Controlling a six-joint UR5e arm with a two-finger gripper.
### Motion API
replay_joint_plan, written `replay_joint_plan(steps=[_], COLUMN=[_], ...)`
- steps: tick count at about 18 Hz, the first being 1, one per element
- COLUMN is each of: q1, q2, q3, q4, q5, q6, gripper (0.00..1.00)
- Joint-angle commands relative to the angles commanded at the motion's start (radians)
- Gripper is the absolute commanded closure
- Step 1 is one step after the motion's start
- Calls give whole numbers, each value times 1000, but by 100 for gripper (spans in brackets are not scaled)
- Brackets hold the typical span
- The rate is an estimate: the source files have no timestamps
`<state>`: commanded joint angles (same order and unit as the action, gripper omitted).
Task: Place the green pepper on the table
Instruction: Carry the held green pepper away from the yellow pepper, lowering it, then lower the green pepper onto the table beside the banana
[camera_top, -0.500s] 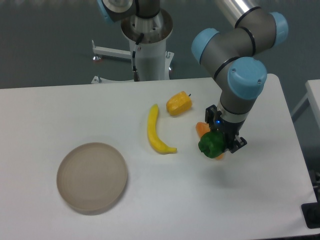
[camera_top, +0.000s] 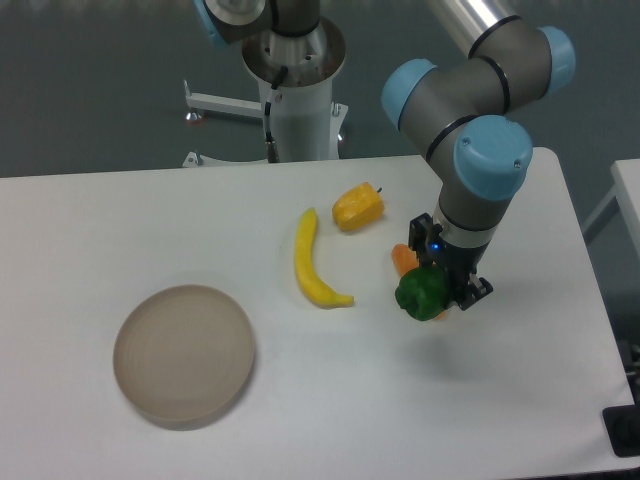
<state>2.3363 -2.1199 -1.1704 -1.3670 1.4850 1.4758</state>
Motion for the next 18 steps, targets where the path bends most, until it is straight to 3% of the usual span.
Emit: replay_joint_plan(steps=[7, 14, 15, 18], q1=[-119, -187, -192, -195], q2=[-104, -150, -161, -172], q3=[-8, -25, -20, -12], q4=[155, 170, 180, 206], q5=[17, 57, 57, 55], q6=[-196, -317, -346, -364], gripper=[100, 96, 92, 69])
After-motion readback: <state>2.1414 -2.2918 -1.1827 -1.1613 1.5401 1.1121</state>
